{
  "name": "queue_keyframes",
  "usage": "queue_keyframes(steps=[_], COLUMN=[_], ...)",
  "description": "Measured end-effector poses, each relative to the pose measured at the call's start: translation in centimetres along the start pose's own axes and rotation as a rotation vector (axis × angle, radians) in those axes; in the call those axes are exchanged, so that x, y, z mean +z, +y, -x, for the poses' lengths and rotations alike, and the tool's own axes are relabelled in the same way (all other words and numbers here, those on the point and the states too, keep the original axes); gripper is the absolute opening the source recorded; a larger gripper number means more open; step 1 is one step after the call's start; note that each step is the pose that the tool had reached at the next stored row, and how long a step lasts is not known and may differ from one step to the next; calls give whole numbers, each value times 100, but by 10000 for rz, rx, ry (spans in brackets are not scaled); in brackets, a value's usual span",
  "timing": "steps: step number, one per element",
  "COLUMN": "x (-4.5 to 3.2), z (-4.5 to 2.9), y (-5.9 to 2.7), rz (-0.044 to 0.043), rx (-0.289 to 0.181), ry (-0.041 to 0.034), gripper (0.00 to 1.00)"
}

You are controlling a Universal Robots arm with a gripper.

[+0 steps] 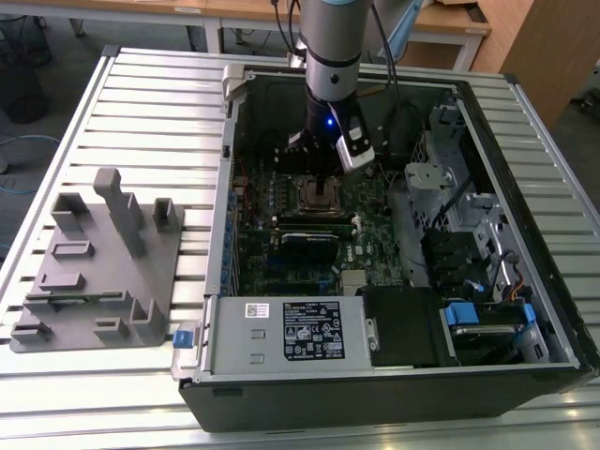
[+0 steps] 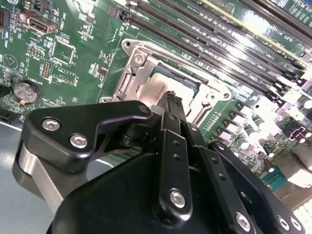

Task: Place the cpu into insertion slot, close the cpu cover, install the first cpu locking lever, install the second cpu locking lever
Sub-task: 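Install the second cpu locking lever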

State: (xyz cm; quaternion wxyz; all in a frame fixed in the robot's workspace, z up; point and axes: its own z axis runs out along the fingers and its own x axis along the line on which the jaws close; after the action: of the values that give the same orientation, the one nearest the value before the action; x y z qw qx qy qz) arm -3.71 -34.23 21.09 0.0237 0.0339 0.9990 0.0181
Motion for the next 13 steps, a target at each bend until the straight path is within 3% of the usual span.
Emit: queue_keyframes(steps=[13], x=[-63], z=[3], y=[6], rz=[0], rx=[0], ry=[0], gripper=[11])
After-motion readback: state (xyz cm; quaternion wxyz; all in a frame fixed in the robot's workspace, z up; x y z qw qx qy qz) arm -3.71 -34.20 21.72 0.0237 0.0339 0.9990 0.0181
